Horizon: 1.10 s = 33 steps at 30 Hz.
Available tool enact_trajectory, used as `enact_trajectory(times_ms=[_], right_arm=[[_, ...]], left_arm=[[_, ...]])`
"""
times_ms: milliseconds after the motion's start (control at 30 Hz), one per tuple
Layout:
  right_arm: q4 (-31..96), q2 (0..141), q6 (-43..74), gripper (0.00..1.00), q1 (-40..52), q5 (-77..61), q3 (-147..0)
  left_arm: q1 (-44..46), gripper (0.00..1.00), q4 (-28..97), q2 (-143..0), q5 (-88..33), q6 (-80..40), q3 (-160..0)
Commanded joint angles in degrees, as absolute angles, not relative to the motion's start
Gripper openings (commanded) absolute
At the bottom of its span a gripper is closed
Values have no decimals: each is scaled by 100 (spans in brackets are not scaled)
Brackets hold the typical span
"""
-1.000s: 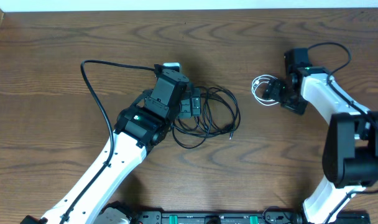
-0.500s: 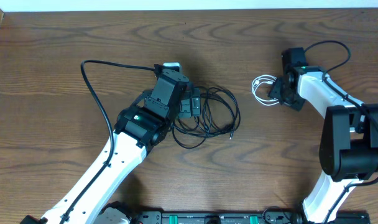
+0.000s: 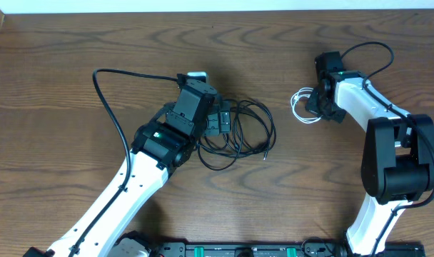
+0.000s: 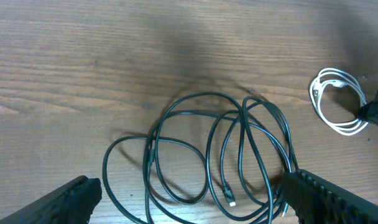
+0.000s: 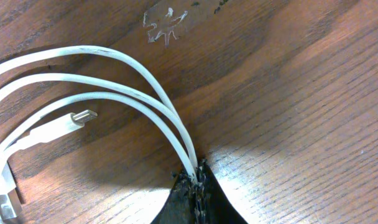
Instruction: Untangle cables
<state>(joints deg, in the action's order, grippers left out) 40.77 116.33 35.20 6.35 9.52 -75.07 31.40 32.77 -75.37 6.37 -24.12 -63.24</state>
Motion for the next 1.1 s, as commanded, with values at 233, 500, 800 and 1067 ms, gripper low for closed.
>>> enact_trajectory(times_ms=[233,500,800,1067], right_arm=[[4296,11587,3315,1,631,189,-7039],[4392,10278,2722,1,489,156,-7039],[4388,9279,2709,1,110,473,-7039],[3983,9139,2383,1,-880,694,-7039]], left_arm=[[3142,99,3280,-7522,731,-2359,-6436],[3142,99,3280,-7522,733,-2359,-6436],[3142,99,3280,-7522,733,-2359,-6436],[3142,99,3280,-7522,733,-2359,-6436]])
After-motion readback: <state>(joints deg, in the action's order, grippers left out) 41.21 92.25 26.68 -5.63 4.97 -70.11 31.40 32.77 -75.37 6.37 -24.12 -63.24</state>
